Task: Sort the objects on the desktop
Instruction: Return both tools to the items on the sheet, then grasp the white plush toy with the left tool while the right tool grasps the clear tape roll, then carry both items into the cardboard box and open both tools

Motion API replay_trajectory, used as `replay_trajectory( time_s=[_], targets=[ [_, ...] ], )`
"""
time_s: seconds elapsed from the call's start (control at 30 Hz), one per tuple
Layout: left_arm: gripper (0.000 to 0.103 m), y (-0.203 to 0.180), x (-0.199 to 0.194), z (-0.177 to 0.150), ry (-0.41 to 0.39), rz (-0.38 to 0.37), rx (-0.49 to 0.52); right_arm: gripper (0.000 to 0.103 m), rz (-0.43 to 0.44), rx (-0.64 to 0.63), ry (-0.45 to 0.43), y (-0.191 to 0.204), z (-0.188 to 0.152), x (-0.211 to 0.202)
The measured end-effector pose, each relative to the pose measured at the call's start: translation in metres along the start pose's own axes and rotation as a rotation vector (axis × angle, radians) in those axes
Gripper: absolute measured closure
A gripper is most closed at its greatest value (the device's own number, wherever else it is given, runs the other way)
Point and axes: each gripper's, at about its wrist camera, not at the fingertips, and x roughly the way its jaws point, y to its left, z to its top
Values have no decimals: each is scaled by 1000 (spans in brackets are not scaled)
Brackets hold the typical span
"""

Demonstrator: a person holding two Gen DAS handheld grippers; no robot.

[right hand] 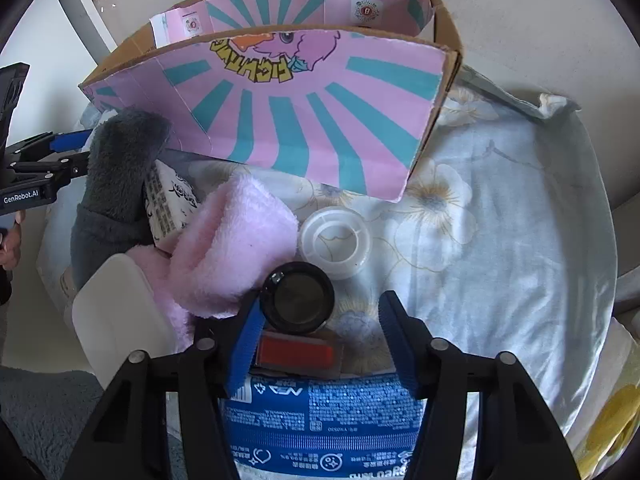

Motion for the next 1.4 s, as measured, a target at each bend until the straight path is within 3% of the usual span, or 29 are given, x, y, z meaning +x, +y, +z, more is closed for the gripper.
replay_trajectory(
  time_s=[0.17, 0.2, 0.3, 0.33, 0.57, 0.93, 1.0, 1.07, 1.13, 1.27, 1.4],
  targets=[
    [40, -8, 9, 6, 41, 15, 2, 62, 30, 4, 19, 2, 0, 5],
    [47, -9, 11, 7, 51, 15, 0, 68, 38, 8, 20, 1, 0, 6],
    [73, -11, 17, 10, 81, -24, -16, 69, 43, 14, 18, 1, -1, 5],
    [75, -12, 17, 10, 77, -30, -19, 69, 40, 15, 18, 1, -2, 5],
    [78, -6, 4, 12, 68, -66, -49, 69, 40, 43, -2, -2, -6, -5],
    [78, 2, -43, 10, 28, -43, -81, 70, 31, 45, -23, 1, -13, -26],
    [78, 1, -48, 12, 39, -45, -82, 70, 29, 41, -19, 0, -9, -31],
    [78, 3, -54, 16, 69, -55, -104, 70, 26, 28, -12, 7, 17, -46],
    [78, 6, -61, 20, 87, -57, -127, 70, 26, 8, -12, 8, 15, -55],
    [78, 9, -84, 29, 58, -93, -162, 70, 9, -29, -31, 20, 19, -67],
    [78, 4, -102, 45, 30, -76, -121, 70, 23, -52, -84, 6, 30, -87]
  ],
)
